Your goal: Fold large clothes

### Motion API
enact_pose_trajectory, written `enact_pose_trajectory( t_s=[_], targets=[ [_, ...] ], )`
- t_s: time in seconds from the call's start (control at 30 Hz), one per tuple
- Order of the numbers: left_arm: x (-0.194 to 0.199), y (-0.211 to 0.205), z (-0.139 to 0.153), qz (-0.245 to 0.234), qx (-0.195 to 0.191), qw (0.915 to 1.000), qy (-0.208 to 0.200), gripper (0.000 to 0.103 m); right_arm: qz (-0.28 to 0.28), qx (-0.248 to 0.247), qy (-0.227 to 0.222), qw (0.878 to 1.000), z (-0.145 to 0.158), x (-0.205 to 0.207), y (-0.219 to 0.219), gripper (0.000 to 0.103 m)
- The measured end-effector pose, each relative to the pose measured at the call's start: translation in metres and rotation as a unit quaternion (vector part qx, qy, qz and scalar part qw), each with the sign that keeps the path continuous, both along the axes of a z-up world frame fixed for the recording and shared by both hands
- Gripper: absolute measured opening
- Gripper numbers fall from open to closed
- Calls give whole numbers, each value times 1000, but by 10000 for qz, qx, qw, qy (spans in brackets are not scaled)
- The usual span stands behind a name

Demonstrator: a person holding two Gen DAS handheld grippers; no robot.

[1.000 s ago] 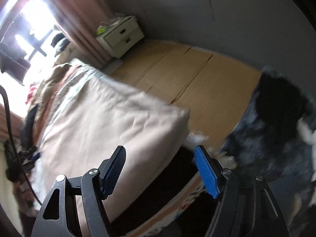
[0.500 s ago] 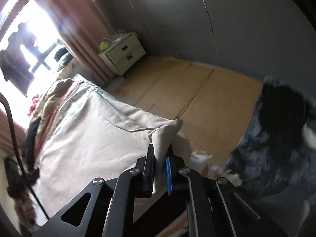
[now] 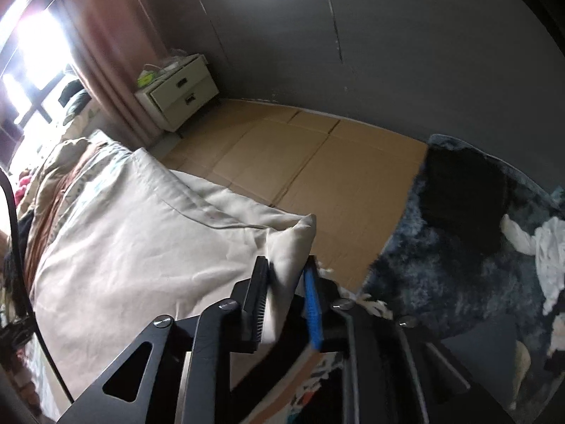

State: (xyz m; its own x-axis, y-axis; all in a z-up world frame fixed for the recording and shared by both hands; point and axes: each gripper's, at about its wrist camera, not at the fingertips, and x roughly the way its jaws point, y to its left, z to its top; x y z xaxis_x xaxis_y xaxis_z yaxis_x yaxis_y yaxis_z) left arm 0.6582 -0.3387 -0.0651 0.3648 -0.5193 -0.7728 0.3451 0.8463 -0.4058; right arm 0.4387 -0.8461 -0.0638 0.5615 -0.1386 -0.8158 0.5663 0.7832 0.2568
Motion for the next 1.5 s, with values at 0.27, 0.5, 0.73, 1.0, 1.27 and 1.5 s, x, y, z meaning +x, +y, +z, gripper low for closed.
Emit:
enact_pose_trajectory(
  t_s=[0.27,0.5,0.73,1.0,1.27,1.5],
  targets=[
    [-47,31,58,57,88,9989,-448,92,233,-17,-235,9994,37,-42,25,47],
    [-99,57,108,19,158,9962,-856,98,472,60,-435,9979,73,-77,57,59],
    [-154,95,148,92,166,9906,-1355,102,826,23,-740,9938,106,-112,103,92],
    [-223,152,182,217,100,9837,-1780,103,1111,-181,-1068,9879,148,-156,175,103],
    [-294,212,204,453,87,9751,-2168,103,1341,-438,-1213,9825,182,-196,229,103],
    [-353,254,219,649,17,9670,-2466,103,1510,-610,-1423,9763,207,-237,274,103]
  ],
)
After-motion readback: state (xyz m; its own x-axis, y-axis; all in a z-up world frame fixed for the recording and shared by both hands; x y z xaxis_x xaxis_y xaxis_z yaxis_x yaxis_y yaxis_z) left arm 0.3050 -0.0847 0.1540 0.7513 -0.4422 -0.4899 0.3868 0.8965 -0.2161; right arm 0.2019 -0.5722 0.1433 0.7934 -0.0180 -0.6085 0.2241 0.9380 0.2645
